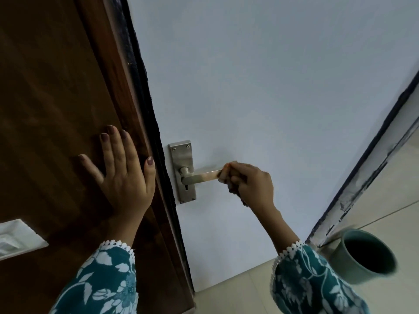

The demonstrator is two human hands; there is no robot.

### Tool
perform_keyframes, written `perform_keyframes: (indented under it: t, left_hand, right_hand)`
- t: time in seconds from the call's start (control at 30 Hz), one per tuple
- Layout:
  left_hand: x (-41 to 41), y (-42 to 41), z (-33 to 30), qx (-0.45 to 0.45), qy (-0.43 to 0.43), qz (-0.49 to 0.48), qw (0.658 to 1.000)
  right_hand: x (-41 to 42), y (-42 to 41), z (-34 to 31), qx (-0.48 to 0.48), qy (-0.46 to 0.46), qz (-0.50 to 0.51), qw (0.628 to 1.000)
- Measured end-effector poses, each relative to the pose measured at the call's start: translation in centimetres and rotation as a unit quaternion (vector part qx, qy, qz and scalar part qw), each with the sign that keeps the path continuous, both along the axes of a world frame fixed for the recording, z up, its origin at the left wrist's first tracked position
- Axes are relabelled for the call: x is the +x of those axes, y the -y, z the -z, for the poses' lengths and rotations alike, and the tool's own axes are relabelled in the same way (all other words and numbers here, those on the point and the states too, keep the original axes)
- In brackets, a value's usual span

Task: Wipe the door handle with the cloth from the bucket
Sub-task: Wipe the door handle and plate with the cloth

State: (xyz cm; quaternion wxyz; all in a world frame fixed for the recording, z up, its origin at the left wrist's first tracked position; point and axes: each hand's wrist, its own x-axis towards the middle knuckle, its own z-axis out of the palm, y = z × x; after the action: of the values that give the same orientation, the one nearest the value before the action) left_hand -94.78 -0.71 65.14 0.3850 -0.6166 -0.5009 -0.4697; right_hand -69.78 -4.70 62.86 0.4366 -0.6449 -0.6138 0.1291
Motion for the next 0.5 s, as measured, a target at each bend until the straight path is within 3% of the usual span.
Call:
perform_keyframes:
  t: [0.1, 0.23, 0.37, 0.5]
  left_hand:
    - [0.2, 0.0, -0.1, -0.007, 0.002, 0.001, 1.0]
    - [0.2, 0.1, -0.2, -0.013, -0.001, 0.016, 1.0]
    - [0.2, 0.0, 0.0, -0.005, -0.012, 0.003, 1.0]
    - [0.3, 0.0, -0.1, 0.004, -0.016, -0.008, 1.0]
  right_hand:
    - [1.0, 0.6, 2.1, -0.087, -0.282, 0.013, 0.955]
    - [0.1, 1.4, 4.4, -0.142, -0.48, 0.005, 0.865]
    - [1.1, 1.0, 2.1, -0.06, -0.575, 0.025, 0.816]
    - [1.0, 0.4, 0.1, -0.08, -0.579, -0.052, 0.81]
